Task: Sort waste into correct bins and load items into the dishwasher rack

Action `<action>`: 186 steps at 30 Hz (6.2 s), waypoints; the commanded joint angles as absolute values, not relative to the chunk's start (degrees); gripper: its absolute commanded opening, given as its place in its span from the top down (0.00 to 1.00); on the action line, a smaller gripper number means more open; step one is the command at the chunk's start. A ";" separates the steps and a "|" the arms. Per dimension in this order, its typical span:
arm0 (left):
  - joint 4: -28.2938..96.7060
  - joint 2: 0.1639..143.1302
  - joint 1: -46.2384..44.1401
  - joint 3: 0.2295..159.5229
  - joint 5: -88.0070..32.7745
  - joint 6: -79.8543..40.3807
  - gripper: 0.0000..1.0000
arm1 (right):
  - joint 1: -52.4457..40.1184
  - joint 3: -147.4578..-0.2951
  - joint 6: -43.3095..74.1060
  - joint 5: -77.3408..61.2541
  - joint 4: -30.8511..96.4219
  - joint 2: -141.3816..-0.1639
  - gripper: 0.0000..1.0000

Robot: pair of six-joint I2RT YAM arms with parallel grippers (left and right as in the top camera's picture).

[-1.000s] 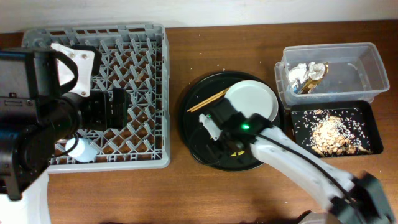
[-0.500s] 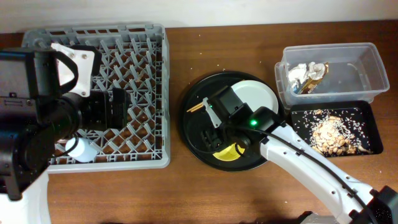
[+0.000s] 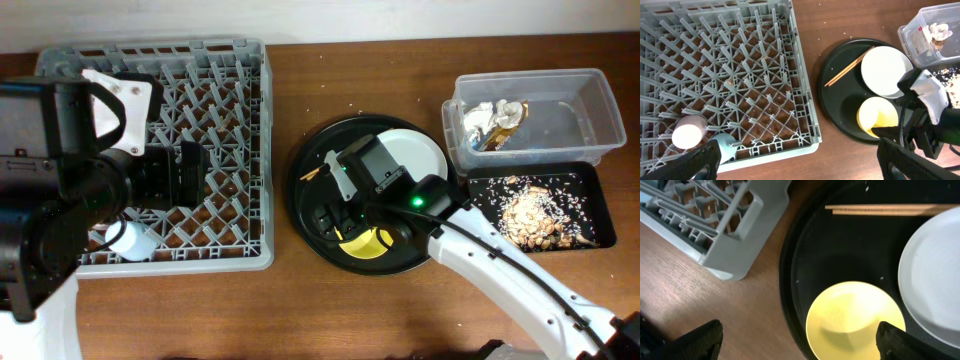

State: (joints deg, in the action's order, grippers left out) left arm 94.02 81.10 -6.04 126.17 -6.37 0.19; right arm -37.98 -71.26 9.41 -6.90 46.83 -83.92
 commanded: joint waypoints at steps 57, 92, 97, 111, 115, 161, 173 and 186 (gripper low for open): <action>55.99 117.82 -36.40 85.82 -10.68 -15.86 1.00 | -6.98 -72.29 19.99 -9.93 57.49 -79.99 0.24; 85.97 119.15 -16.25 101.12 70.57 -43.72 1.00 | -6.98 -72.29 19.92 -9.65 58.76 -79.99 0.23; 85.21 119.48 -16.03 101.12 66.52 -43.75 1.00 | -6.98 -72.29 19.75 -9.67 58.76 -79.99 0.23; 88.20 122.96 -20.73 101.21 52.75 -43.72 0.66 | -6.98 -72.29 19.75 -9.67 58.76 -79.99 0.23; 88.18 121.05 -20.73 101.21 49.52 -43.72 0.59 | -6.98 -72.29 19.75 -9.26 58.76 -79.99 0.23; 86.17 111.61 -20.27 128.29 58.41 -20.29 1.00 | -6.98 -72.29 19.75 -7.05 60.95 -79.99 0.22; 74.46 113.56 -6.02 108.31 61.58 -20.32 1.00 | -6.98 -72.29 19.77 -7.05 60.90 -79.99 0.22; 74.26 105.10 -14.11 115.83 18.20 -13.41 0.01 | -6.98 -72.29 19.75 -6.85 60.71 -79.99 0.22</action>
